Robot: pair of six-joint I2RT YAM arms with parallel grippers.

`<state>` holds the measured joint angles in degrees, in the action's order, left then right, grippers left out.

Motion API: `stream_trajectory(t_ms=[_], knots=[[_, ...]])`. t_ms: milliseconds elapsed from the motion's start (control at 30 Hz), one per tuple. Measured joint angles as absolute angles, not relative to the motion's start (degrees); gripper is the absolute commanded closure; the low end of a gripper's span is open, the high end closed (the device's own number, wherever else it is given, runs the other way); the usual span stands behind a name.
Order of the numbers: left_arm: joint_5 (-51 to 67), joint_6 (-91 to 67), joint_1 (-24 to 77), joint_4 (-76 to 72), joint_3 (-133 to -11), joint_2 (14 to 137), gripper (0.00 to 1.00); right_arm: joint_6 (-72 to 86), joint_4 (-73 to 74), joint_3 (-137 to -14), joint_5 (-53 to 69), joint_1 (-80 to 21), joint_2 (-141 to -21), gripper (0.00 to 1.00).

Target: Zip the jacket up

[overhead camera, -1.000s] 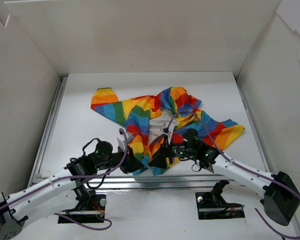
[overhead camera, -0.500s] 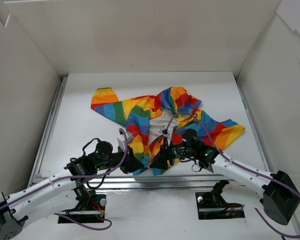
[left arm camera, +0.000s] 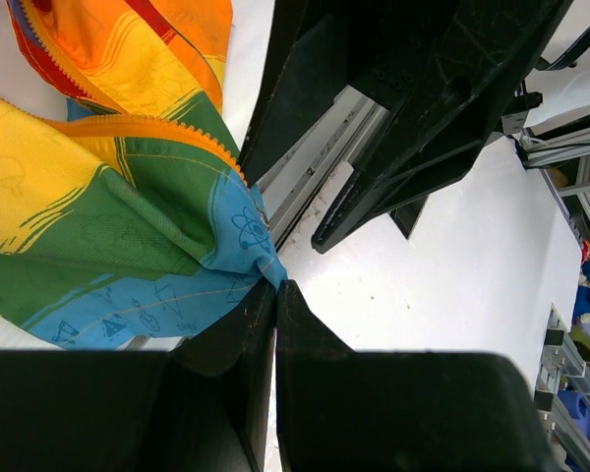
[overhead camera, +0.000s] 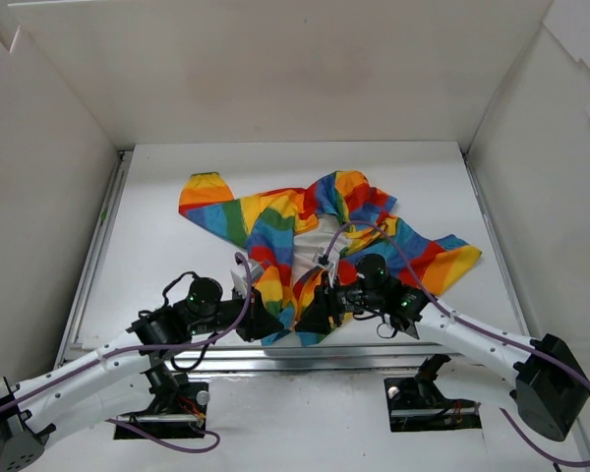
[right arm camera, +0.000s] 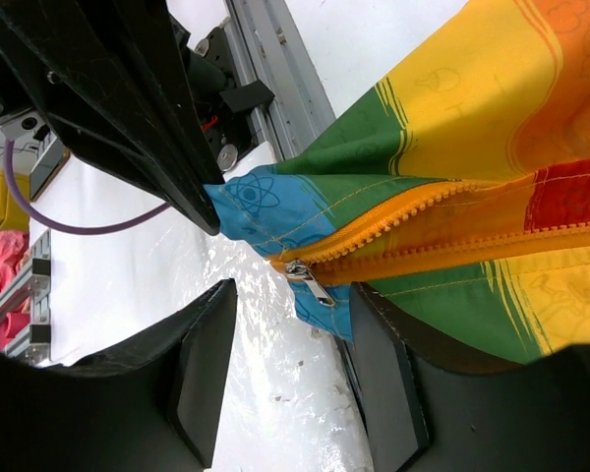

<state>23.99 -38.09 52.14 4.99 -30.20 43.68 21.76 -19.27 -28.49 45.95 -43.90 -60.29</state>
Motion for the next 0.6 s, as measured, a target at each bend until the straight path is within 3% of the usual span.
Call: stream_trajectory(t_ms=[200, 300, 600], knots=[[24.0, -38.1, 52.1, 5.0, -30.2, 43.7, 1.0, 20.8, -18.2, -28.6, 45.9, -45.5, -62.6, 0.55], [24.0, -38.1, 52.1, 5.1, -30.2, 43.7, 1.0, 20.4, -17.6, -28.9, 45.9, -46.2, -63.5, 0.61], [24.0, -38.1, 52.1, 5.3, -30.2, 43.7, 1.0, 19.1, -16.1, -30.4, 43.4, -48.2, -64.0, 0.58]])
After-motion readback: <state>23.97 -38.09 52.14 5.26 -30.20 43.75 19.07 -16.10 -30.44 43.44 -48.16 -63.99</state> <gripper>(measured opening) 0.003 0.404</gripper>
